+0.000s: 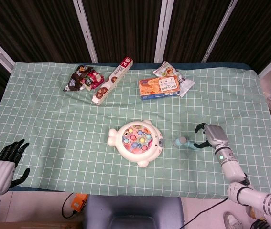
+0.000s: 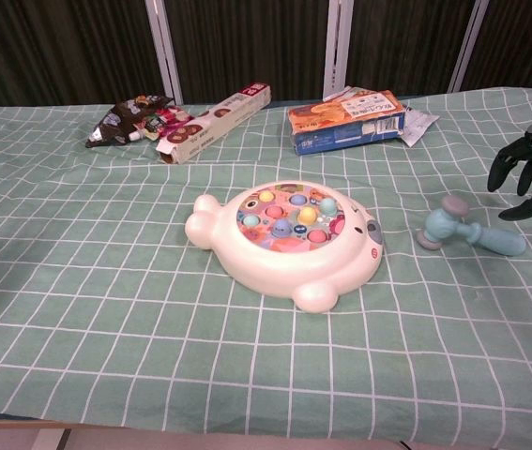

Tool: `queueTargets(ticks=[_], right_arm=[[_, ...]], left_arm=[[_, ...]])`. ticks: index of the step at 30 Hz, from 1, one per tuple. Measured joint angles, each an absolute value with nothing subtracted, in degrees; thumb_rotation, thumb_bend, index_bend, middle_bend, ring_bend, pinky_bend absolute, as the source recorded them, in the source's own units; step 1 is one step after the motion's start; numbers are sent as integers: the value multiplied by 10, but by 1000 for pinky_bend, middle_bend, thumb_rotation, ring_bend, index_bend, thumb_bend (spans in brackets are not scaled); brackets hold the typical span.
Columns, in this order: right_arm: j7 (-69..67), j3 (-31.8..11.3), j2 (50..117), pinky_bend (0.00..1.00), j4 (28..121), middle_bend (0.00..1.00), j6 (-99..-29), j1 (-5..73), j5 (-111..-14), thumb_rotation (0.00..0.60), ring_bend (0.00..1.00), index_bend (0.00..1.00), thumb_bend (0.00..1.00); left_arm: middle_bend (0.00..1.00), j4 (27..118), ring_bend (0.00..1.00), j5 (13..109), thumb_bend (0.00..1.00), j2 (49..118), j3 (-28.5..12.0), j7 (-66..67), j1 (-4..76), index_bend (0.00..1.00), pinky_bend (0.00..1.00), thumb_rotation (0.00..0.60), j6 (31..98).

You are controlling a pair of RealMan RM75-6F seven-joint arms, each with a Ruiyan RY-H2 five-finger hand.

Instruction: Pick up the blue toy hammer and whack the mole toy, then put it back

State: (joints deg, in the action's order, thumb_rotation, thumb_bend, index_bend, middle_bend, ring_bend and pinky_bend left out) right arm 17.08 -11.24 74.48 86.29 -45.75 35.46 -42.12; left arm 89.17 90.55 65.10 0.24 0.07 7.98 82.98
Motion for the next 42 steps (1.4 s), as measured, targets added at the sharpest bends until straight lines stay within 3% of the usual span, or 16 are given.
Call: queueTargets(ticks=[27,42], right_arm=[[72,-94,755,559,813,485,-385,376,-486,600,433,550,428],[58,-84,767,560,806,485,-388,383,-487,600,433,567,456]], left_arm=[[0,894,0,909,374,652,4,5,80,0,114,600,832],[0,894,0,910,374,652,5,4,79,0,113,600,834]])
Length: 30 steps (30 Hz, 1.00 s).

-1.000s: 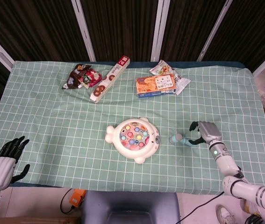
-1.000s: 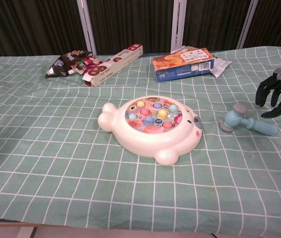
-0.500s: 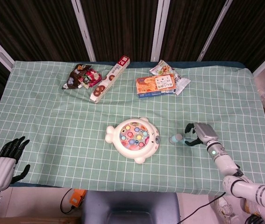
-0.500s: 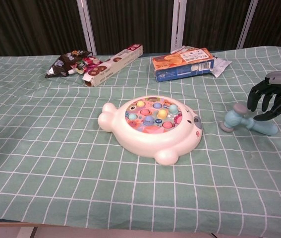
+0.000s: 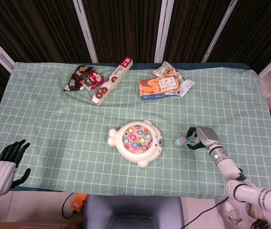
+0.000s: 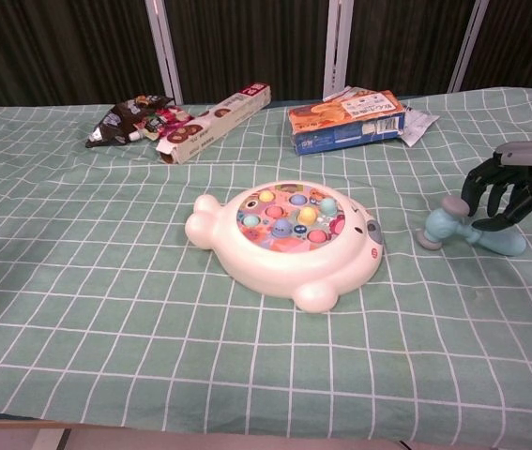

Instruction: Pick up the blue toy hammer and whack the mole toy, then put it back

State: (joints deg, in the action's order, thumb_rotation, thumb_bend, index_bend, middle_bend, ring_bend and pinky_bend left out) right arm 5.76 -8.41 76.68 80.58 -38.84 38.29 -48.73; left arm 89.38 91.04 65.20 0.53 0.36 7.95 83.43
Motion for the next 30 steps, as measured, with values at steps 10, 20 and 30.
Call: queueTargets(ticks=[10,20,30], right_arm=[[61,-78,766,560,812,485,-397,385,-482,600,433,573,456],[62,-74,776,561,807,485,-398,389,-475,600,433,576,462],[65,-71,779,562,808,485,-397,392,-474,600,433,576,469]], left_arm=[[0,893,0,913,374,652,6,3,79,0,113,600,836],[0,894,0,913,372,651,6,2,79,0,113,600,836],[0,894,0,914,374,651,7,1,79,0,113,600,836]])
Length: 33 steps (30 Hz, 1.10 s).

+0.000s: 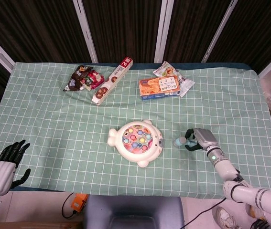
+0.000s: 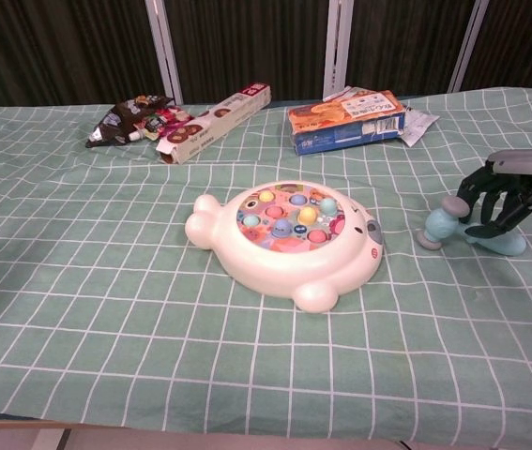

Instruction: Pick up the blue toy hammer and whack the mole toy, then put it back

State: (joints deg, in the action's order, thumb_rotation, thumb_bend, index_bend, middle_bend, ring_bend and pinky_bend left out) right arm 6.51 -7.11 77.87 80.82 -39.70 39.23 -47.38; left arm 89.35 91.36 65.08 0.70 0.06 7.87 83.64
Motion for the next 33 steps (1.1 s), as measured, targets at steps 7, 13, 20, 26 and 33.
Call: queueTargets(ticks=[7,13,20,26,33], right_arm=[[66,-69,781,562,808,485,-398,394,-472,600,433,578,472],[65,-69,781,562,809,485,-399,395,-471,600,433,585,495],[66,-66,785,562,806,485,-399,396,-471,600,433,588,497],[65,-66,785,562,806,485,-399,397,-470,600,433,589,498],[67,-65,785,562,808,485,-400,398,-468,600,432,595,500]], left_arm=[[0,894,0,914,375,651,7,1,78,0,114,600,837],[0,894,0,915,374,651,8,1,78,0,113,600,838],[0,894,0,915,373,651,8,1,78,0,114,600,838],[0,893,0,915,373,651,8,1,78,0,114,600,838],[0,894,0,917,373,651,9,2,77,0,114,600,840]])
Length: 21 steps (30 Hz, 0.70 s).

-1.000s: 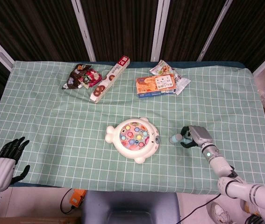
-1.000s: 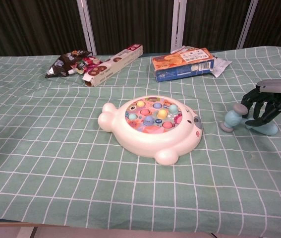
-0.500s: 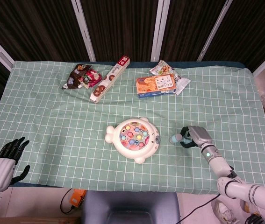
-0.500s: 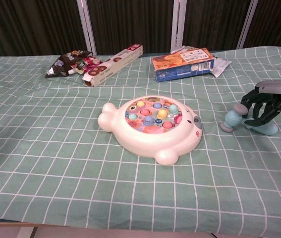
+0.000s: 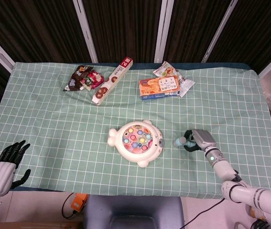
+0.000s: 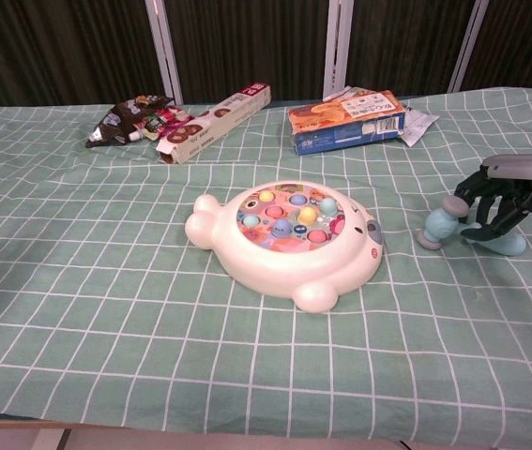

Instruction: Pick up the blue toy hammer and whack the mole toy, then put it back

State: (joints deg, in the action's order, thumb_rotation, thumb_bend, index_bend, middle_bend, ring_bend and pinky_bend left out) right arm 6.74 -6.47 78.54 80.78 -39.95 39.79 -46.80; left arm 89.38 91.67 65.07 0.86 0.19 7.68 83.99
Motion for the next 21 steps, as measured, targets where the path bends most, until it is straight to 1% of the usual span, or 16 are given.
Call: queueTargets(ticks=[6,11,21], right_arm=[[67,-64,787,562,806,485,-399,398,-467,600,433,604,504],[69,-63,788,562,805,485,-398,400,-463,600,433,631,504],[73,-63,790,562,809,485,-400,403,-459,600,436,643,508]], left_arm=[[0,894,0,920,374,651,9,1,74,0,113,600,846],[0,895,0,918,375,650,9,2,74,0,114,600,845],[0,895,0,920,372,649,9,0,72,0,115,600,848]])
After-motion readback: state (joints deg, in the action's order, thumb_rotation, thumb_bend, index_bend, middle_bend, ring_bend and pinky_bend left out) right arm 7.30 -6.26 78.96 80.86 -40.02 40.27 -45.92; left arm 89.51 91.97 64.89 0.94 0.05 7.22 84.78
